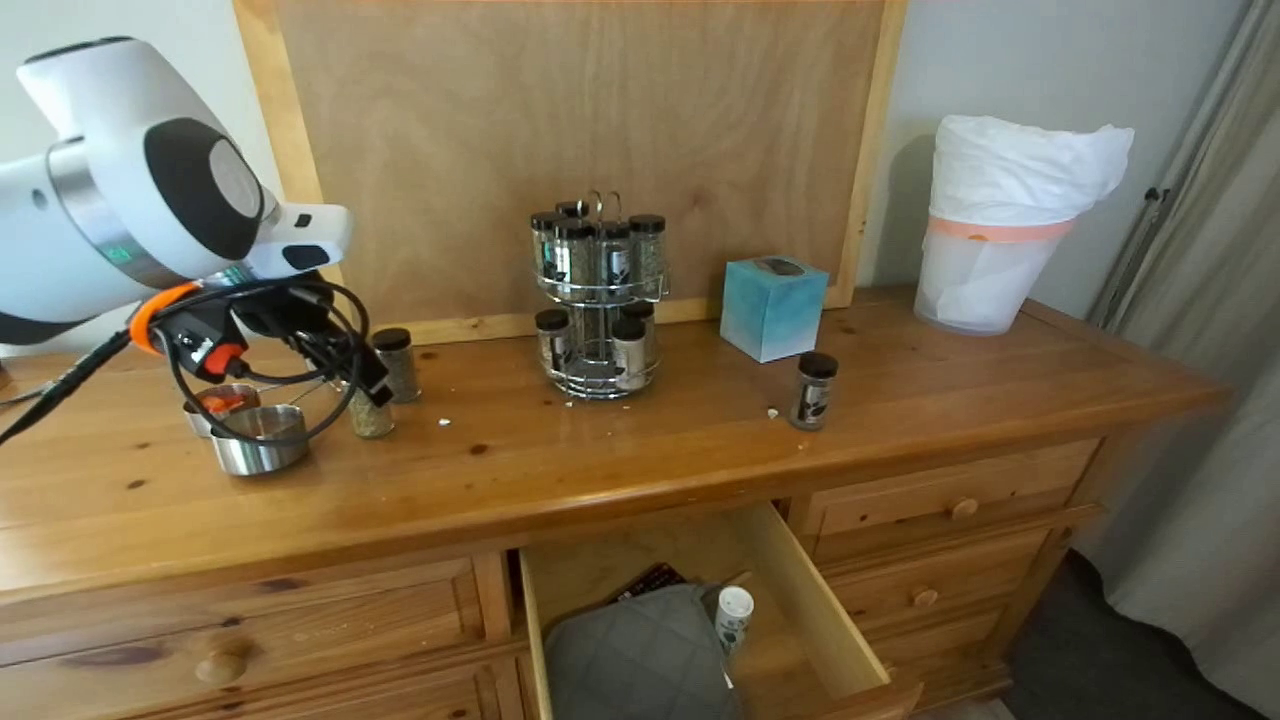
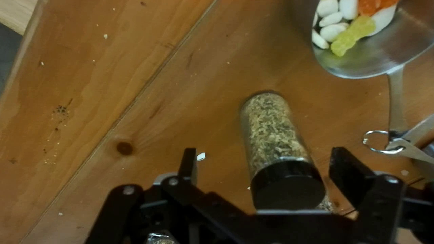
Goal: Put the spice bottle onto the spice rack
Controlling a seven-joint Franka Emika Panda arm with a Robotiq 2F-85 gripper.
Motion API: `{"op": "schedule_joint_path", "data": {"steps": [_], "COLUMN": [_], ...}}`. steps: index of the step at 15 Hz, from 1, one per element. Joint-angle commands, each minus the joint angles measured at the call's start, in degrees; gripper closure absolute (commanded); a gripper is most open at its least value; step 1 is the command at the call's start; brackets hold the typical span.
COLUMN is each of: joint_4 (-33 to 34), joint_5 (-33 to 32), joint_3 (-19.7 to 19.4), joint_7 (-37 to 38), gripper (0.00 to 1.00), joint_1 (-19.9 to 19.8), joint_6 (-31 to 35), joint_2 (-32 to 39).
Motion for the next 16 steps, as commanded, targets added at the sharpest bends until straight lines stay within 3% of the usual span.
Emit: {"op": "schedule_joint_path", "data": {"steps": [1, 5, 8, 16], "joint_4": [2.49, 3.86, 2.52, 2.52], "joint_5": [-5.95, -15.33, -12.70, -12.70], "joint_3": [-2.90, -7.60, -6.14, -6.13], "joint_7": [7.71, 18.49, 15.22, 15.22], "gripper": [0.00, 0.00, 0.00, 0.00], "joint_1": [3.45, 8.26, 7.27, 7.71], "joint_6": [0.31, 0.51, 0.30, 0.86], "joint_2": [2.73, 4.00, 3.09, 3.72]}}
